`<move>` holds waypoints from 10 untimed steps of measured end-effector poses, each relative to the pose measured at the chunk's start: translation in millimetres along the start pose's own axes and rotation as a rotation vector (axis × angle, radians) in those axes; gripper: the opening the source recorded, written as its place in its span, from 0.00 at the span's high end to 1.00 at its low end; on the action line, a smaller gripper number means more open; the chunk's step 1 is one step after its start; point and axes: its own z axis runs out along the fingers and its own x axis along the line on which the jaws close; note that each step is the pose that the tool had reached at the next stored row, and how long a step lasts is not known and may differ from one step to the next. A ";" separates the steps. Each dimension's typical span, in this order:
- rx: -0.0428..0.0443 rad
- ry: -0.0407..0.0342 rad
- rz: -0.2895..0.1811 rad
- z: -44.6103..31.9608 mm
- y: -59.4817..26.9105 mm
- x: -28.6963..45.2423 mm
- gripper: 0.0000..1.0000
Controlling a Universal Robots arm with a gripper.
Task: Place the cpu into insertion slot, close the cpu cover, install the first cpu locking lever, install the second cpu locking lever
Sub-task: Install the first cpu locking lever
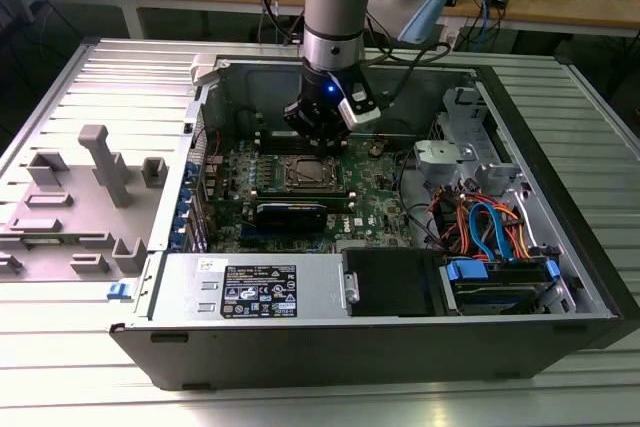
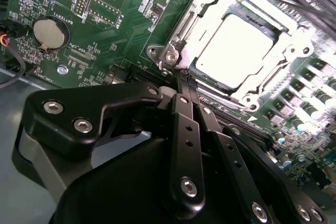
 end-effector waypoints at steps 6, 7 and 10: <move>-0.0107 0.0019 0.000 -0.2 -0.2 -0.1 0.89; -0.0129 0.0019 0.000 -0.2 -0.2 0.0 0.89; -0.0156 0.0020 0.000 -3.4 -0.3 -0.1 0.89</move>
